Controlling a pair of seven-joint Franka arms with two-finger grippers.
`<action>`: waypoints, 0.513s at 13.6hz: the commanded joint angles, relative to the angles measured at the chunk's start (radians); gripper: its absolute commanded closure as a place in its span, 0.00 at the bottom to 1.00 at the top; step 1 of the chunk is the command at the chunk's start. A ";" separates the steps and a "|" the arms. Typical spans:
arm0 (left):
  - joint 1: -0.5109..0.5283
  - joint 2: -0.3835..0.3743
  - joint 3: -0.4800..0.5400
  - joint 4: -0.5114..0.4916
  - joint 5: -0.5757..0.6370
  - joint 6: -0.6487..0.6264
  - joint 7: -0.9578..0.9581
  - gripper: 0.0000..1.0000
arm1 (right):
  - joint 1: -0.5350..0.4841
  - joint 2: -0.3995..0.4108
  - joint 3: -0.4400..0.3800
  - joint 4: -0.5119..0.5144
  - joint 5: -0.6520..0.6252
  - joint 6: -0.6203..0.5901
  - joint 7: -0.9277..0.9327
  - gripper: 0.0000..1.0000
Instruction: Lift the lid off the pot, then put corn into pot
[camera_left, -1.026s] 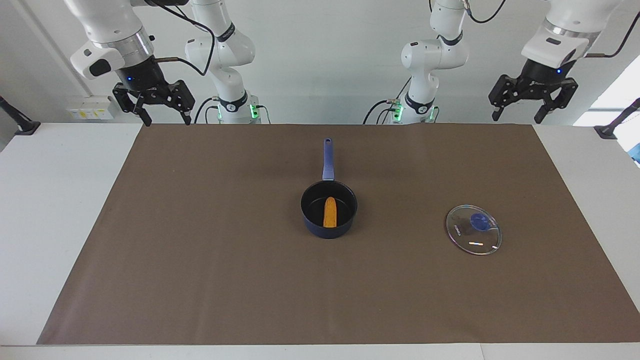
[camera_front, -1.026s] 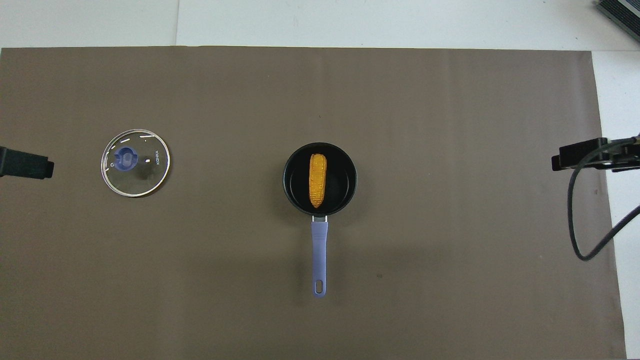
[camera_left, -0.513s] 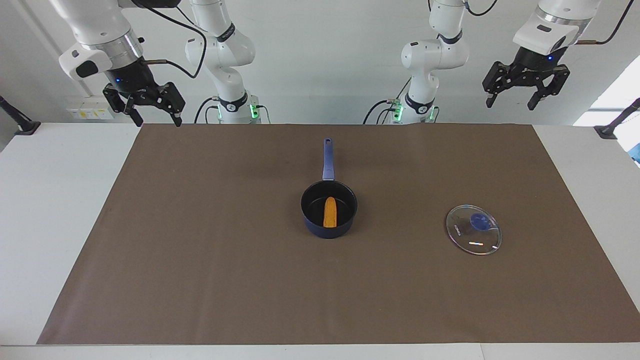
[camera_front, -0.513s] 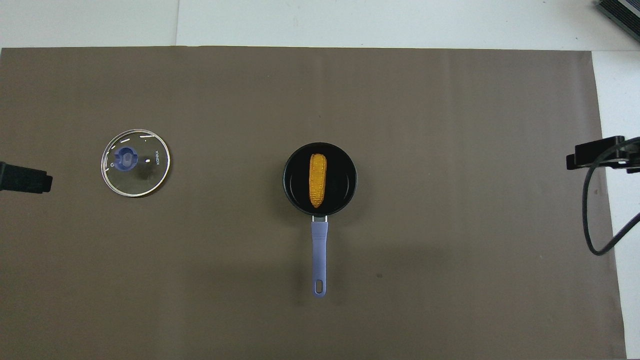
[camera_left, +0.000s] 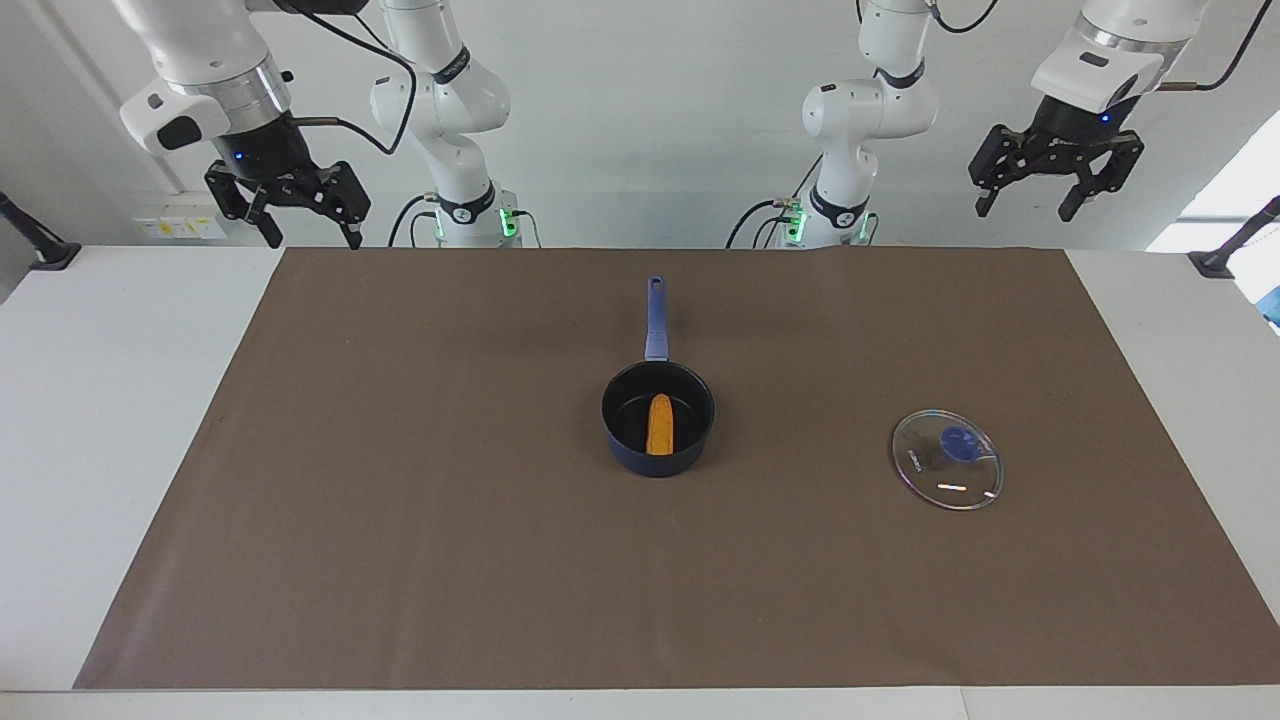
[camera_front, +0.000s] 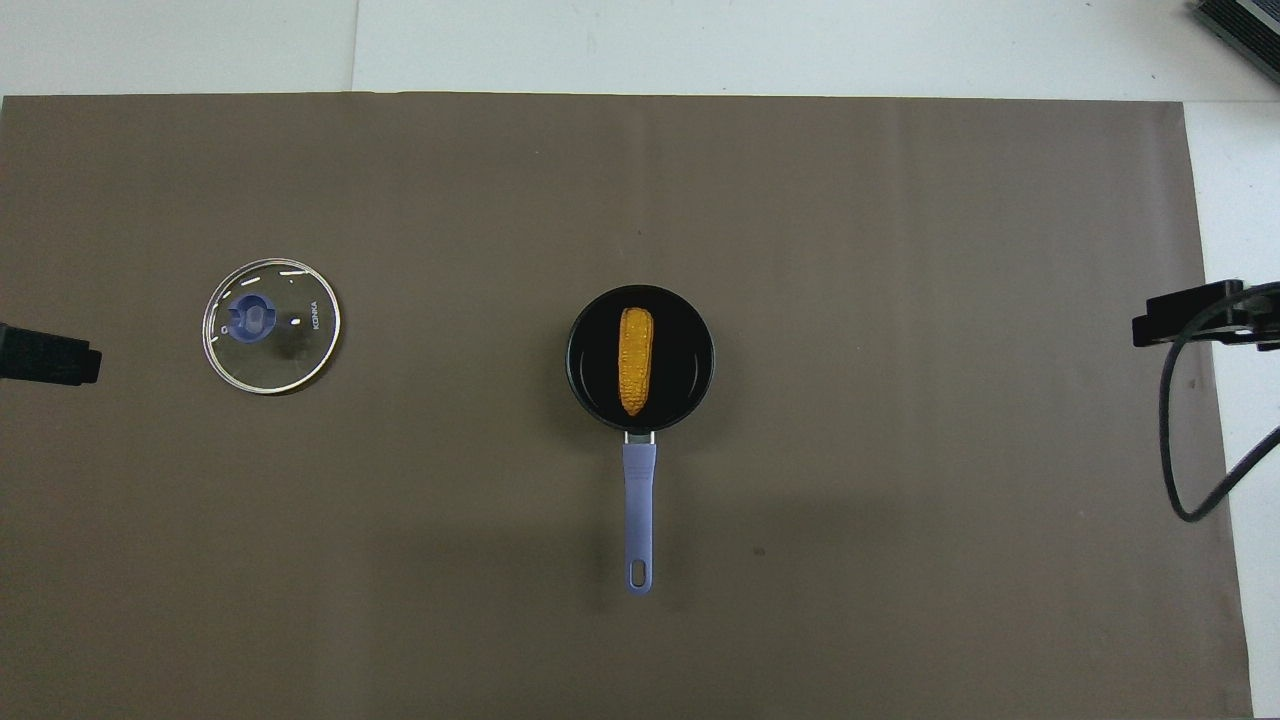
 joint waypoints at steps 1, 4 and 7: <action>-0.054 0.012 0.045 0.025 0.009 -0.020 0.009 0.00 | -0.006 -0.015 0.004 -0.005 0.027 -0.028 -0.016 0.00; -0.113 0.012 0.118 0.025 0.008 -0.027 0.009 0.00 | -0.012 -0.015 0.001 -0.005 0.057 -0.029 -0.014 0.00; -0.127 0.012 0.125 0.025 0.017 -0.032 0.009 0.00 | -0.012 -0.015 0.001 -0.005 0.057 -0.026 -0.014 0.00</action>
